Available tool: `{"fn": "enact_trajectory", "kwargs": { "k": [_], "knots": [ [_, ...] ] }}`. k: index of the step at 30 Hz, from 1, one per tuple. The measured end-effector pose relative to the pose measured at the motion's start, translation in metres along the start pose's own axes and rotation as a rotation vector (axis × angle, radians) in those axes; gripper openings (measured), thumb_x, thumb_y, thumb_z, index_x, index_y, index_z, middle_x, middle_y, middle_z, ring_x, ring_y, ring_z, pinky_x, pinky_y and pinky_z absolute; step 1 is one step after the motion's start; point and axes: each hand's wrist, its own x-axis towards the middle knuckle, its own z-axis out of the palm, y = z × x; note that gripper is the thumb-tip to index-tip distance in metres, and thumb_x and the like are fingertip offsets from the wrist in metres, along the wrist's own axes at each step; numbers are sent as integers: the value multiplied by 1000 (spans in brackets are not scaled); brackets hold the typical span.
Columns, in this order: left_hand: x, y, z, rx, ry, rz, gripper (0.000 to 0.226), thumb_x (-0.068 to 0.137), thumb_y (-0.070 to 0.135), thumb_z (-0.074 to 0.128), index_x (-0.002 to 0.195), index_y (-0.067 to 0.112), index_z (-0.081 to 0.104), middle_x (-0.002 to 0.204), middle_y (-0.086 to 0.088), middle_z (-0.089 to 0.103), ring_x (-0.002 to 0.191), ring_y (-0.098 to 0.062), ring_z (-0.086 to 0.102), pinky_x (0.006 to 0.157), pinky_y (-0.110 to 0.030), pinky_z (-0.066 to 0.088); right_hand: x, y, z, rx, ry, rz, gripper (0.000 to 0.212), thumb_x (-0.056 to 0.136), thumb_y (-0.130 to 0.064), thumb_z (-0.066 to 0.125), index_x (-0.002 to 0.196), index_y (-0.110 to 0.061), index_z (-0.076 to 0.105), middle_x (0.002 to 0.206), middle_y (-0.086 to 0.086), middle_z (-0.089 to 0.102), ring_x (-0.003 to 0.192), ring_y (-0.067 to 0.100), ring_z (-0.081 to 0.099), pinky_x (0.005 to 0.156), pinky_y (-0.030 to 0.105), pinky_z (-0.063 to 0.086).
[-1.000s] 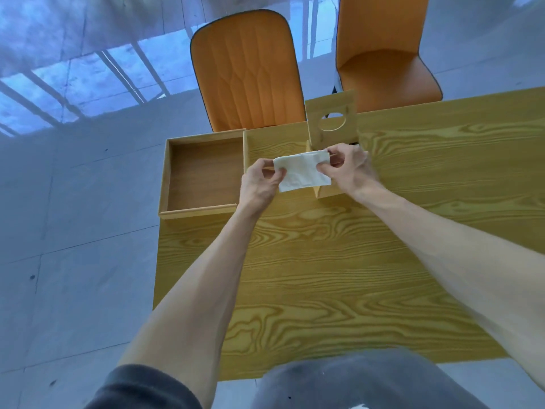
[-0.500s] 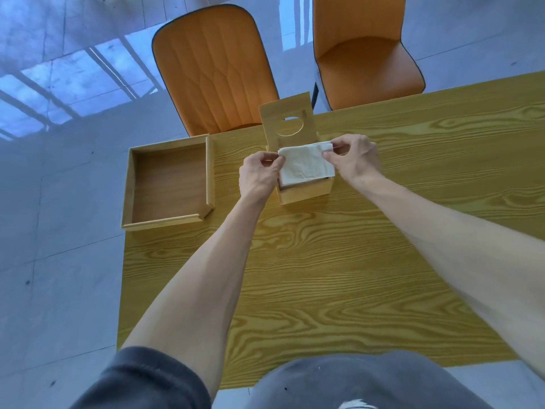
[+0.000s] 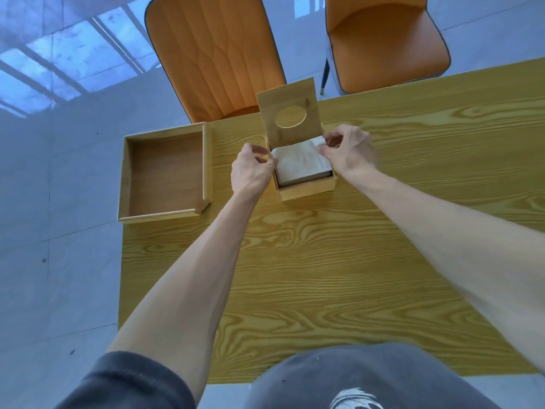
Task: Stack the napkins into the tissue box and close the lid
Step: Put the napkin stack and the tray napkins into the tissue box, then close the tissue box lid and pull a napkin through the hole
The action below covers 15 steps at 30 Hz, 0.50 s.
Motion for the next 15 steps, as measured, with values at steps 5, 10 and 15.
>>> {"fn": "enact_trajectory", "kwargs": {
  "k": [5, 10, 15],
  "knots": [
    [5, 3, -4, -44, -63, 5, 58, 85, 25, 74, 136, 29, 47, 114, 3, 60, 103, -20, 64, 89, -45, 57, 7, 1, -2, 35, -29, -16, 65, 83, -28, 77, 137, -18, 44, 120, 8, 60, 101, 21, 61, 78, 30, 46],
    [10, 7, -6, -156, -191, -1, 62, 91, 7, 65, 142, 35, 44, 128, -3, 56, 106, -19, 63, 73, -36, 63, 13, -2, -7, 8, -160, -31, 70, 85, -23, 75, 146, -24, 39, 133, 12, 55, 116, 27, 58, 93, 35, 49],
    [12, 9, -7, -197, -228, -22, 59, 93, 4, 63, 140, 36, 47, 126, -2, 55, 104, -17, 62, 58, -25, 56, 14, -7, -5, 43, -220, 10, 70, 85, -16, 74, 145, -25, 41, 137, 6, 56, 117, 25, 60, 99, 42, 50]
  ]
}}
